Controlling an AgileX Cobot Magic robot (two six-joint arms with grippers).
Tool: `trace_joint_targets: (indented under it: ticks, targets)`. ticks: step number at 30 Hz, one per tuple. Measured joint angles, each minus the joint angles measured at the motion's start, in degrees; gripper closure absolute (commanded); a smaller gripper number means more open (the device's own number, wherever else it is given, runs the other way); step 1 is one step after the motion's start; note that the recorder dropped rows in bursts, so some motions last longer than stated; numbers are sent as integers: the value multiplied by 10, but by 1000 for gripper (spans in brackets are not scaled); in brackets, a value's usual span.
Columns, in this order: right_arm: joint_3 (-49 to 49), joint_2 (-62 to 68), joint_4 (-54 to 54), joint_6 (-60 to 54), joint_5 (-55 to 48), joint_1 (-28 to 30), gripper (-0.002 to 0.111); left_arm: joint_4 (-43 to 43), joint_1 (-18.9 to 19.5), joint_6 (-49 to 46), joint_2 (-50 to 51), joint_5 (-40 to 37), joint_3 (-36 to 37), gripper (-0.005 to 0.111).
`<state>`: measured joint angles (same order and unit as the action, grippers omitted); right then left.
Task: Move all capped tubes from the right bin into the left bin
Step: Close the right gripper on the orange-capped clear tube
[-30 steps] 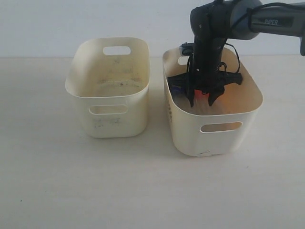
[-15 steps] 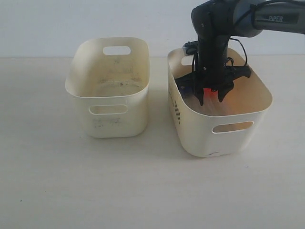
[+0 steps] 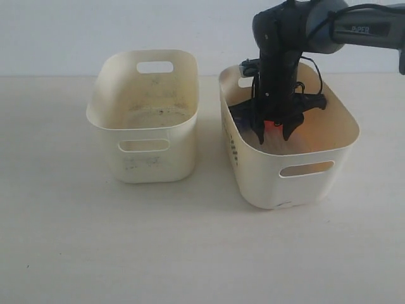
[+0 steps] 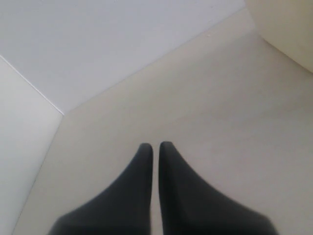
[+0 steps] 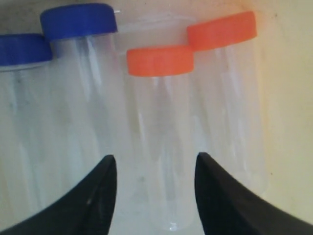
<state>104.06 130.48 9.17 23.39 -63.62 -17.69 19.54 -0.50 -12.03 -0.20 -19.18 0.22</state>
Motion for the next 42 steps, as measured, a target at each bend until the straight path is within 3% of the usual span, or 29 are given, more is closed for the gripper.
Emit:
trace_joint_targets:
  ticks: [17,19,24,25,31,35,38,42]
  targets:
    - [5,9,-23,-33,0,-8,60,0,0,0,0,0,0,102]
    - [5,9,-23,-35,1,-8,69,0,0,0,0,0,0,102]
    - [5,10,7,-35,-2,-8,107,0,0,0,0,0,0,102]
    - [5,11,21,-35,-6,-8,108,0,0,0,0,0,0,102]
    - [5,11,28,-34,-7,-11,91,0,0,0,0,0,0,102]
    - [5,12,33,-34,-6,-11,65,0,0,0,0,0,0,102]
    - [0,26,19,-33,1,-11,52,0,0,0,0,0,0,102]
    - [-1,28,21,-33,-3,-11,52,0,0,0,0,0,0,102]
